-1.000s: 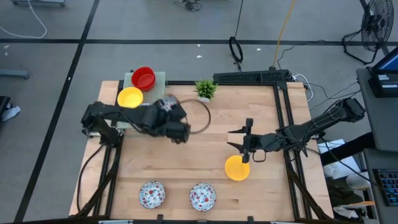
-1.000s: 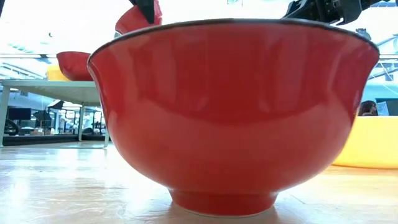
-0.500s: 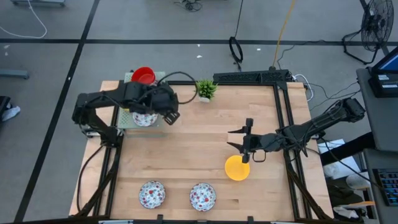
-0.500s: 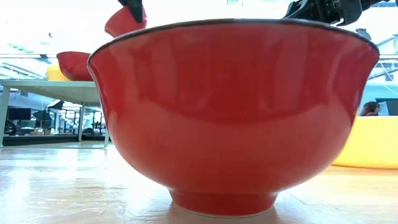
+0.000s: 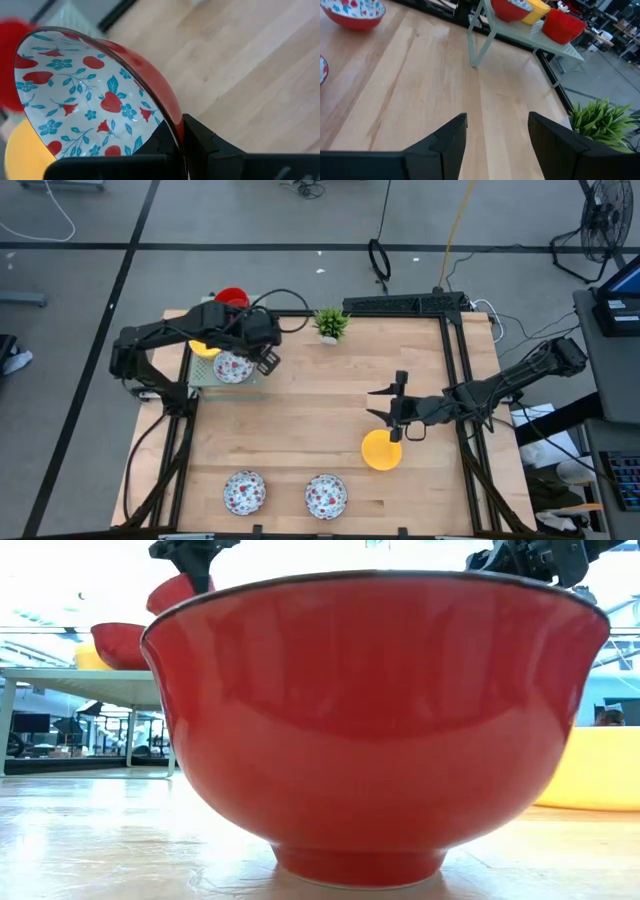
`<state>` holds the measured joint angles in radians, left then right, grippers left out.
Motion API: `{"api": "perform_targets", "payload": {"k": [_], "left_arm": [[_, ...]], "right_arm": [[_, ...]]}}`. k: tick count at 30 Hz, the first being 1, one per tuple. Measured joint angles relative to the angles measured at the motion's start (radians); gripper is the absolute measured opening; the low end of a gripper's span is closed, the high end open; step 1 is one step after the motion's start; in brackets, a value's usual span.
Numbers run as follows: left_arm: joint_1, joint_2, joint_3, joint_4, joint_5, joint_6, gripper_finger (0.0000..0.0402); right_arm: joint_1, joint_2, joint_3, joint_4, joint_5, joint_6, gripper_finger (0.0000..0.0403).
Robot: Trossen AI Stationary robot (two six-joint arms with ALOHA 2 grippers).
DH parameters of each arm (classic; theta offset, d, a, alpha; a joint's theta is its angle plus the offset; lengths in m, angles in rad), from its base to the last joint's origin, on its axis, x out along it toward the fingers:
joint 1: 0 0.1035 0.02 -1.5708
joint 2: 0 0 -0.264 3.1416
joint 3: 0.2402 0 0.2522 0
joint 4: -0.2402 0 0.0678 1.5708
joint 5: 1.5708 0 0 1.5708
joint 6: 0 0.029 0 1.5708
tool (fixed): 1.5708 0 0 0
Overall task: Pick & Place Mini bowls
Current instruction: Stack the red and white bowl on the red and white bowl on the shelf
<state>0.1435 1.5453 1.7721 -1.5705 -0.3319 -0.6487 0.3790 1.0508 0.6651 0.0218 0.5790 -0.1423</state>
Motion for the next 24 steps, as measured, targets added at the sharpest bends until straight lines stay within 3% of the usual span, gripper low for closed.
{"api": "perform_targets", "payload": {"k": [11,24], "left_arm": [[-0.026,-0.176,-0.16,-0.002,0.067,-0.018,0.0014],[-0.12,-0.199,-0.361,0.0,0.08,-0.041,0.0023]], "right_arm": [[0.0,0.0,0.0,0.011,0.0,0.0,0.0199],[0.0,0.0,0.0,0.021,0.0,0.002,0.0199]]}}
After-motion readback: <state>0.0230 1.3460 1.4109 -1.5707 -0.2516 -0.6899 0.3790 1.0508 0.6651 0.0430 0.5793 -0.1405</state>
